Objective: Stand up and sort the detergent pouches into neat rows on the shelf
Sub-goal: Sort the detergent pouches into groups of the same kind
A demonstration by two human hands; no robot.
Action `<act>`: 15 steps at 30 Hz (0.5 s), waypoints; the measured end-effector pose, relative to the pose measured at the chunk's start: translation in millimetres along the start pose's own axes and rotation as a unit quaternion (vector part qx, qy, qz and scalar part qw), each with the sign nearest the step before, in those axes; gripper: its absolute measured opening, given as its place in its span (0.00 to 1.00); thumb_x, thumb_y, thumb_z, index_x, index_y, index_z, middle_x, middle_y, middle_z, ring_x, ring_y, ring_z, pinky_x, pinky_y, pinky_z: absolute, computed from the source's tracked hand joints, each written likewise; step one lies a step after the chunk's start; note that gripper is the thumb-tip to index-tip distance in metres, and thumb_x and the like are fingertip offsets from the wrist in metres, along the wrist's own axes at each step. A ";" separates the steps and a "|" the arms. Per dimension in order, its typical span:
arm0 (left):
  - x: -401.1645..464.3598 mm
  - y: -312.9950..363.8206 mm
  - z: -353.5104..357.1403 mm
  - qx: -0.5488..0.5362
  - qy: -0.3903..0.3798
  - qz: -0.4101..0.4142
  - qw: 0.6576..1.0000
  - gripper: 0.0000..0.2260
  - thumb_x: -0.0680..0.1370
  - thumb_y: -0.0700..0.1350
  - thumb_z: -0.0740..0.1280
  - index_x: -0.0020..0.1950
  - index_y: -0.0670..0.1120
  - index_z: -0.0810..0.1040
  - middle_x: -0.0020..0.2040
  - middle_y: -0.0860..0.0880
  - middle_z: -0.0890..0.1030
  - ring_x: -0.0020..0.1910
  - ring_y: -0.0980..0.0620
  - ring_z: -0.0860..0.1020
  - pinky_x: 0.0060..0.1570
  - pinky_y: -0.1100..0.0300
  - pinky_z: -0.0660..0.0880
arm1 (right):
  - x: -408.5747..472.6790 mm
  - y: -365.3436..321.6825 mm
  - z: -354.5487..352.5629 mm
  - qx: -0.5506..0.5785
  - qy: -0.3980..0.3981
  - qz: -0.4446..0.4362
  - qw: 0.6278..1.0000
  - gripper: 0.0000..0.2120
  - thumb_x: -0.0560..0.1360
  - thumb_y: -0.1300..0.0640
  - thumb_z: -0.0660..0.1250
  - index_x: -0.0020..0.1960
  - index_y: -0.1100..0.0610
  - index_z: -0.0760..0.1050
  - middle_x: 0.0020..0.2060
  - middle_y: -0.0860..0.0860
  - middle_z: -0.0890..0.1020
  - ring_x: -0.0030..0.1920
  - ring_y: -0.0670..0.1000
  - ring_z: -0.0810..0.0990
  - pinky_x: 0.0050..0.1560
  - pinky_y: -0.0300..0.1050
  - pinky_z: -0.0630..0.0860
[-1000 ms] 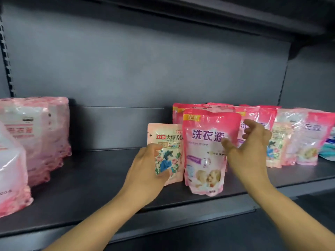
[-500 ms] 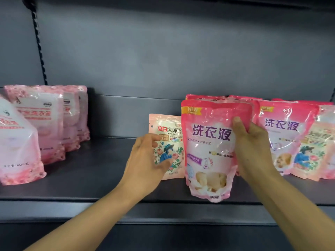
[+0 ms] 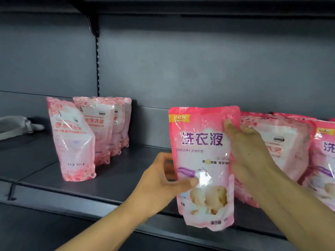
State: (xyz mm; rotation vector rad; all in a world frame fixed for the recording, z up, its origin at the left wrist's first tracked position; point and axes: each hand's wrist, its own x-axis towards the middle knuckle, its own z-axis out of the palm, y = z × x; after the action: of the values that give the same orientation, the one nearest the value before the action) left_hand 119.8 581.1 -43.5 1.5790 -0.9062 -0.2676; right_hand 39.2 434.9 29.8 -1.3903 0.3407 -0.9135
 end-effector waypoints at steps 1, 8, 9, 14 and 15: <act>0.5 -3.1 -7.4 0.004 0.006 -0.007 1.000 0.24 0.66 0.49 0.78 0.57 0.55 0.70 0.50 0.59 0.82 0.50 0.63 0.80 0.52 0.63 0.77 | 4.3 2.0 12.7 0.017 -0.004 0.008 1.000 0.11 0.79 0.55 0.62 0.39 0.57 0.75 0.27 0.50 0.79 0.25 0.47 0.78 0.27 0.41 0.78; 36.3 -36.7 -50.7 0.073 0.030 -0.059 0.995 0.31 0.57 0.55 0.78 0.52 0.57 0.64 0.54 0.52 0.78 0.53 0.55 0.79 0.53 0.57 0.79 | 50.6 24.3 94.3 0.053 0.024 0.039 0.998 0.12 0.78 0.55 0.62 0.36 0.54 0.70 0.37 0.56 0.72 0.39 0.53 0.70 0.42 0.48 0.69; 46.4 -44.3 -56.8 0.071 0.038 -0.062 0.995 0.30 0.60 0.51 0.79 0.52 0.57 0.64 0.53 0.53 0.78 0.52 0.56 0.79 0.52 0.58 0.79 | 58.6 27.3 102.7 0.055 0.027 0.043 0.997 0.12 0.79 0.56 0.62 0.36 0.54 0.70 0.35 0.55 0.72 0.38 0.53 0.70 0.41 0.47 0.70; 90.0 -72.2 -78.6 0.058 0.056 -0.059 0.995 0.32 0.63 0.45 0.80 0.59 0.51 0.63 0.48 0.55 0.79 0.47 0.59 0.79 0.43 0.68 0.77 | 87.2 42.2 127.6 0.053 0.037 0.045 0.997 0.13 0.80 0.56 0.60 0.37 0.56 0.72 0.30 0.52 0.76 0.29 0.50 0.75 0.33 0.41 0.74; 95.3 -76.0 -80.3 0.061 0.051 -0.058 0.995 0.32 0.63 0.45 0.79 0.58 0.52 0.63 0.47 0.55 0.79 0.46 0.60 0.79 0.42 0.69 0.76 | 89.5 44.7 129.7 0.053 0.038 0.046 0.997 0.13 0.80 0.56 0.60 0.37 0.56 0.73 0.31 0.52 0.76 0.30 0.50 0.75 0.32 0.40 0.75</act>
State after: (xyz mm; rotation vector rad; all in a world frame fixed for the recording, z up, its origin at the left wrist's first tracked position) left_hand 264.1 572.8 -63.8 1.7457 -0.7645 -0.2147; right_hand 201.2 456.5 40.5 -1.2341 0.4047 -0.8980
